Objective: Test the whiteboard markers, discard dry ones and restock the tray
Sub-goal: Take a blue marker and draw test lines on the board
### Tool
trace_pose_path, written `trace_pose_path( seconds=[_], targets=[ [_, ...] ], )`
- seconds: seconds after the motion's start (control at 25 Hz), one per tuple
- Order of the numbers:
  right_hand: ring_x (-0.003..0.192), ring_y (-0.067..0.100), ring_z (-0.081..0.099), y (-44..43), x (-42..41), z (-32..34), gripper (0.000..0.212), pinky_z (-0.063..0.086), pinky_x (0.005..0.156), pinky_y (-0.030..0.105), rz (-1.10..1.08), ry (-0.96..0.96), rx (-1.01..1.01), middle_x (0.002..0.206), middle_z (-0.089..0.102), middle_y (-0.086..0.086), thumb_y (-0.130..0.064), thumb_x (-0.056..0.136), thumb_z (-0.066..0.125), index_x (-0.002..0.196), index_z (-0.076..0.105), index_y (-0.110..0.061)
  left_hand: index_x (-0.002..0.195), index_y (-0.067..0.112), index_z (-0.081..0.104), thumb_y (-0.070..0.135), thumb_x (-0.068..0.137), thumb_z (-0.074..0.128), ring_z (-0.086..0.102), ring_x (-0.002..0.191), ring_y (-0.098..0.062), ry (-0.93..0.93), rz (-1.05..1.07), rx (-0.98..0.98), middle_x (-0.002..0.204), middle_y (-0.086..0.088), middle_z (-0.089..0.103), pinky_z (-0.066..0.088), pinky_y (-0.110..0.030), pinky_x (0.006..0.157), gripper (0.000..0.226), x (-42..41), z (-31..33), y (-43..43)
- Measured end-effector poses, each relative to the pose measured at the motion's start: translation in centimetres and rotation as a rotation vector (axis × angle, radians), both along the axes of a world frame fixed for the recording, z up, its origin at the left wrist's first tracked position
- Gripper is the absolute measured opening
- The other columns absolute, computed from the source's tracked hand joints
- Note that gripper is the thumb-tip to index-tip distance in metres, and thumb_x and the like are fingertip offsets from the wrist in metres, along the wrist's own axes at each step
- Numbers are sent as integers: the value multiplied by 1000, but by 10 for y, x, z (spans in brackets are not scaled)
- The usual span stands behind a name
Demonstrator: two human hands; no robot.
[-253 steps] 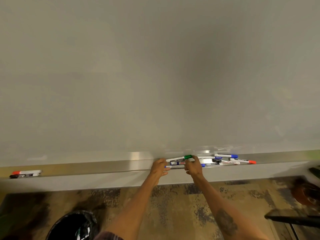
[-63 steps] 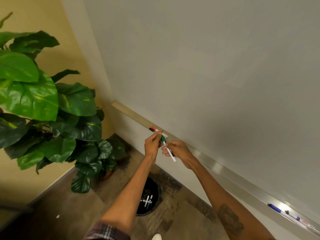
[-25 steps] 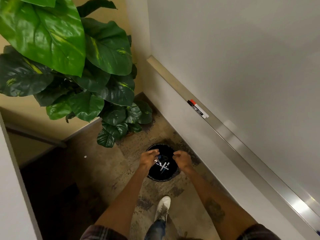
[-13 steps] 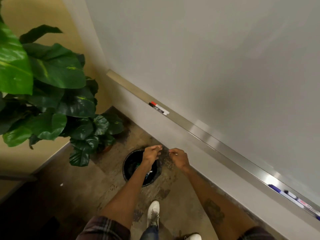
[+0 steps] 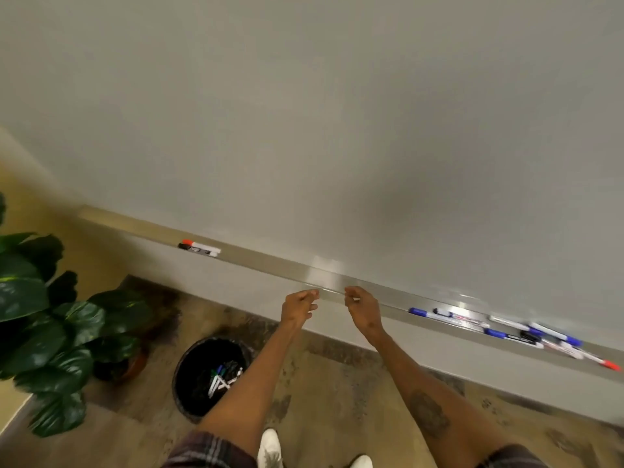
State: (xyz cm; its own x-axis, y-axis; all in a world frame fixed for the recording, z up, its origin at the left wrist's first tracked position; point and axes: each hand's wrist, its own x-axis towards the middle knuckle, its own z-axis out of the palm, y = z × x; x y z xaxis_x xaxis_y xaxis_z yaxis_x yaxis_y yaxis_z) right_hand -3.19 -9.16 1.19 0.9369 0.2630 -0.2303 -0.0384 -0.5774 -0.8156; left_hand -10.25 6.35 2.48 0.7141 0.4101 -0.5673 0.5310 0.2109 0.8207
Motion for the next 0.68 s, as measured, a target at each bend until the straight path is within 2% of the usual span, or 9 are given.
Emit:
trace_pose_path(
  seconds=[0.24, 0.44, 0.56, 0.64, 0.68],
  targets=[
    [108, 30, 62, -117, 29, 2, 26, 48, 94, 34, -223, 1, -21, 118, 67, 14, -6, 96, 55, 120, 64, -3, 119, 10, 69, 27, 98, 60, 68, 98, -22, -12, -177, 1, 119, -5, 69, 53, -29, 83, 29, 52, -3, -95],
    [120, 33, 56, -199, 39, -11, 33, 43, 102, 39, -402, 37, -95, 131, 60, 16, -12, 99, 52, 131, 56, -4, 124, 12, 66, 28, 99, 57, 67, 104, -21, -9, -284, 7, 119, -2, 66, 54, -29, 87, 30, 81, -13, -158],
    [124, 33, 53, -236, 46, -23, 38, 42, 106, 42, -510, 97, -113, 135, 56, 17, -10, 98, 53, 135, 52, -4, 106, 20, 67, 24, 100, 55, 67, 105, -24, 12, -304, 5, 111, -5, 67, 54, -32, 86, 13, 93, -17, -188],
    [122, 34, 54, -253, 50, -28, 39, 43, 104, 43, -532, 136, -125, 134, 56, 17, -9, 98, 55, 136, 51, -4, 93, 24, 65, 23, 100, 54, 67, 102, -24, 33, -319, 13, 102, -5, 65, 53, -30, 79, 13, 100, -20, -207],
    [120, 34, 54, -259, 52, -30, 39, 44, 103, 42, -527, 146, -133, 133, 56, 17, -10, 97, 55, 136, 51, -3, 93, 21, 66, 23, 100, 54, 66, 99, -24, 47, -325, 19, 99, -6, 64, 51, -29, 74, 14, 103, -23, -215]
  ],
)
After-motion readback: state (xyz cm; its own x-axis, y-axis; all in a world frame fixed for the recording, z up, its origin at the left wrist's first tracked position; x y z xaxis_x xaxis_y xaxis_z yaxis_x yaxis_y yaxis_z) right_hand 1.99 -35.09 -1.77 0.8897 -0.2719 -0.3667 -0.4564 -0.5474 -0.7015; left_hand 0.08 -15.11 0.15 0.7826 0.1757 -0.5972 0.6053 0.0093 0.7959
